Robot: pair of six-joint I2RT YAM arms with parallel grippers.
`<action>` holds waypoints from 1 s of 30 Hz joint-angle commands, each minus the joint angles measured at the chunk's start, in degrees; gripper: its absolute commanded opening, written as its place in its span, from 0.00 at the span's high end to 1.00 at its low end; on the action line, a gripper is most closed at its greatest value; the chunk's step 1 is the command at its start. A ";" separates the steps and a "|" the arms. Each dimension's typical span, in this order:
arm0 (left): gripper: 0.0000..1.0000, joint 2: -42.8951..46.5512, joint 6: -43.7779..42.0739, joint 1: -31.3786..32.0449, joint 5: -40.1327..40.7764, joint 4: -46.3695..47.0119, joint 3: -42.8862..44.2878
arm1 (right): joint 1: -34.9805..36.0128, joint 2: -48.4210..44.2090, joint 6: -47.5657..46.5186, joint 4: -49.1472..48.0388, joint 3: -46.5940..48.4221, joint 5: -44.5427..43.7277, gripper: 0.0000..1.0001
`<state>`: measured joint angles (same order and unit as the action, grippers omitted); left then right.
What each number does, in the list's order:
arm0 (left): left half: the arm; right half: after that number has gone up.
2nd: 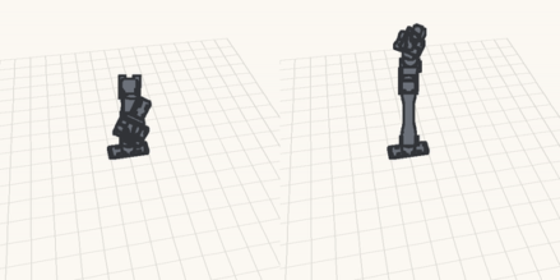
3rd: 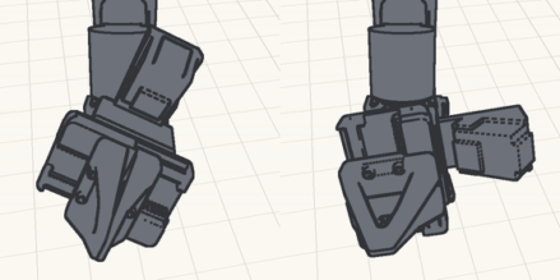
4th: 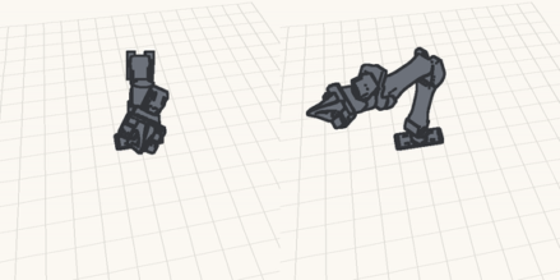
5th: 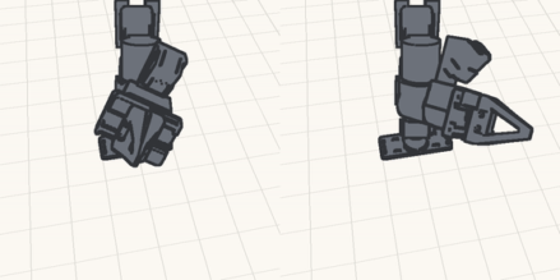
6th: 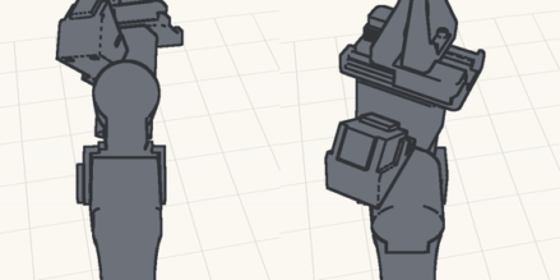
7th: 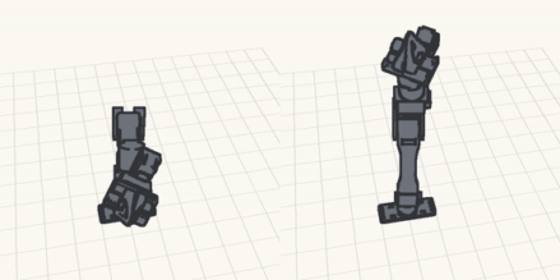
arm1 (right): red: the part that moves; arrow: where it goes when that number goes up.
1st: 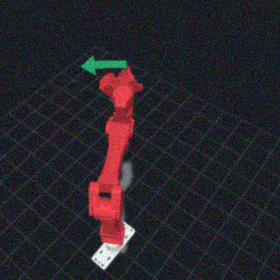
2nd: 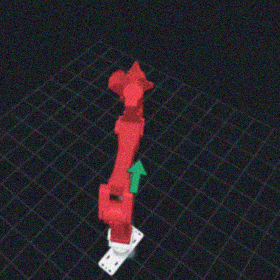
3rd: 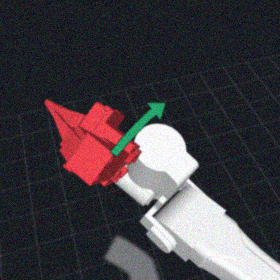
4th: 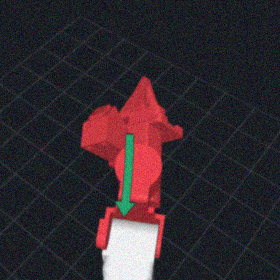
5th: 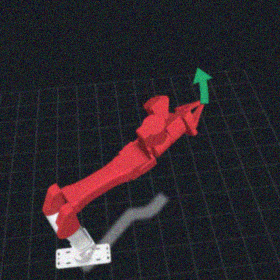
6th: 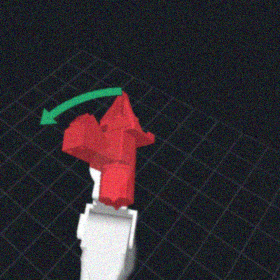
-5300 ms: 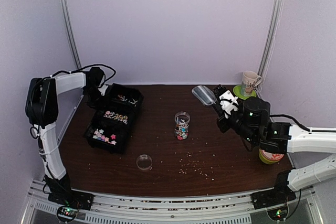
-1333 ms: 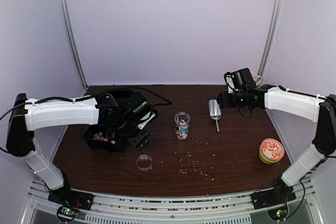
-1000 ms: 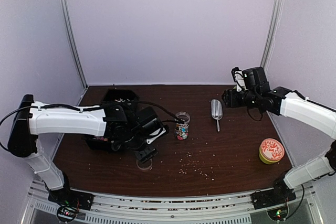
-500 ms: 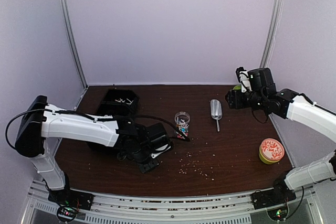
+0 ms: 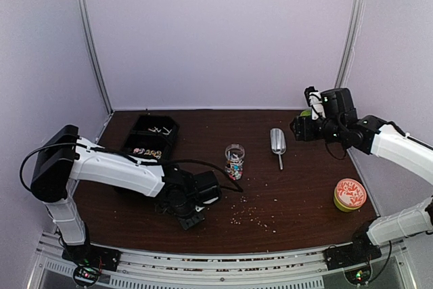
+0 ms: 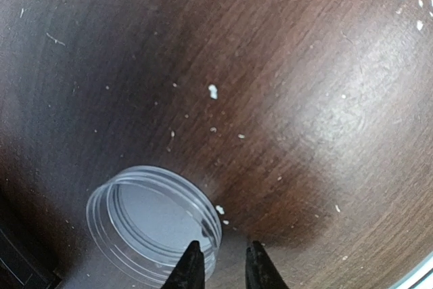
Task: Pack the candies
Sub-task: Pick up the bottle lid at the center of the board.
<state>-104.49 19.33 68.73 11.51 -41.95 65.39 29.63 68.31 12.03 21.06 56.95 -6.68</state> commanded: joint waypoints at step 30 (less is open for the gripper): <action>1.00 25.56 -0.52 -8.24 -24.22 21.92 -1.44 | 12.20 -17.42 -10.58 -41.70 -24.17 29.16 0.00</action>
<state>-81.03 19.66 60.71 -3.18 -27.83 64.12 38.30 51.68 6.37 -6.96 35.33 15.40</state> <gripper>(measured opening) 0.006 0.995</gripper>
